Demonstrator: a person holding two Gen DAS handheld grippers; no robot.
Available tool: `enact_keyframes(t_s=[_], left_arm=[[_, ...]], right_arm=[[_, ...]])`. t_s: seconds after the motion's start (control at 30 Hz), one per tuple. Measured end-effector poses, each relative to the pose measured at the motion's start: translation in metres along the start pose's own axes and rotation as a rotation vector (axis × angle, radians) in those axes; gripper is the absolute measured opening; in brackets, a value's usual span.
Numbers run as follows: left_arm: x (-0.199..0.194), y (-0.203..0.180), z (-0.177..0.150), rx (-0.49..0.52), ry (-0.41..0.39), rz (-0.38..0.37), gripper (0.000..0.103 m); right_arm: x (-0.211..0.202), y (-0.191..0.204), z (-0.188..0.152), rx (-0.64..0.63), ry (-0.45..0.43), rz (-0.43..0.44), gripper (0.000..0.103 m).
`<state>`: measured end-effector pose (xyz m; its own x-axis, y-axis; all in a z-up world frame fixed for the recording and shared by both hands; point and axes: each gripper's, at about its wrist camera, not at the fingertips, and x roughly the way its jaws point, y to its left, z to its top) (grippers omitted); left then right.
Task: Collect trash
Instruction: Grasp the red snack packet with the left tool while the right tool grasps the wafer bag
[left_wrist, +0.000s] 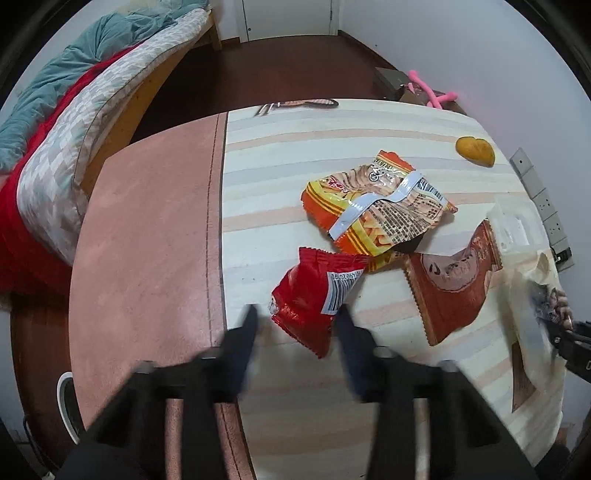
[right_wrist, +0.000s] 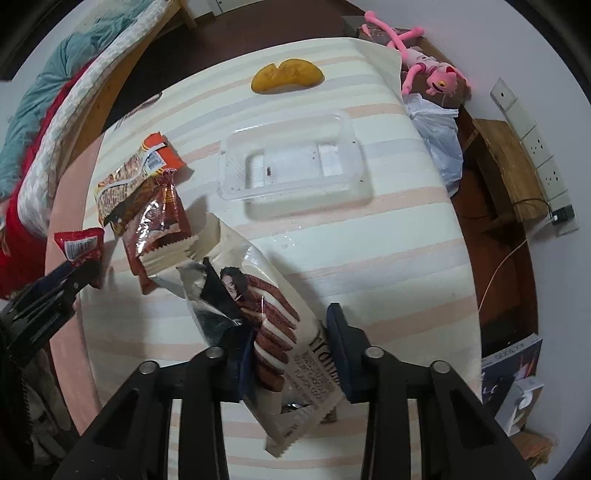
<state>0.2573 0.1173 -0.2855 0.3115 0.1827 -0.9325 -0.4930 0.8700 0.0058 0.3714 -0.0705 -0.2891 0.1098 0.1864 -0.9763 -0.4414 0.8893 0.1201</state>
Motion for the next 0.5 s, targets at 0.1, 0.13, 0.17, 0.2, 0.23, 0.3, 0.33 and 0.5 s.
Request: enact_keyframes(t_s=[0.1, 0.13, 0.17, 0.2, 0.23, 0.3, 0.33, 0.5], left_arm=[[-0.008, -0.001, -0.007, -0.011, -0.026, -0.006, 0.018], [-0.014, -0.002, -0.012, -0.009, -0.038, 0.003, 0.018], [-0.019, -0.001, -0.016, -0.011, -0.046, 0.005, 0.017], [-0.022, 0.000, -0.018, -0.013, -0.053, 0.006, 0.017], [-0.030, 0.002, -0.024, -0.020, -0.070, 0.018, 0.017], [-0.045, 0.008, -0.030, -0.041, -0.101, 0.031, 0.017], [-0.051, 0.011, -0.033, -0.053, -0.111, 0.034, 0.017], [-0.091, 0.032, -0.051, -0.101, -0.171, 0.057, 0.017]], right_arm=[[-0.002, 0.005, -0.003, 0.009, -0.001, 0.019, 0.020], [-0.002, 0.006, -0.003, 0.009, -0.006, 0.026, 0.020], [-0.004, 0.007, -0.006, 0.008, -0.010, 0.033, 0.019], [-0.006, 0.008, -0.007, 0.013, -0.015, 0.045, 0.018], [-0.008, 0.009, -0.009, 0.016, -0.020, 0.053, 0.017], [-0.017, 0.011, -0.012, 0.019, -0.040, 0.064, 0.017], [-0.022, 0.013, -0.014, 0.020, -0.049, 0.070, 0.017], [-0.050, 0.034, -0.027, 0.003, -0.089, 0.118, 0.017]])
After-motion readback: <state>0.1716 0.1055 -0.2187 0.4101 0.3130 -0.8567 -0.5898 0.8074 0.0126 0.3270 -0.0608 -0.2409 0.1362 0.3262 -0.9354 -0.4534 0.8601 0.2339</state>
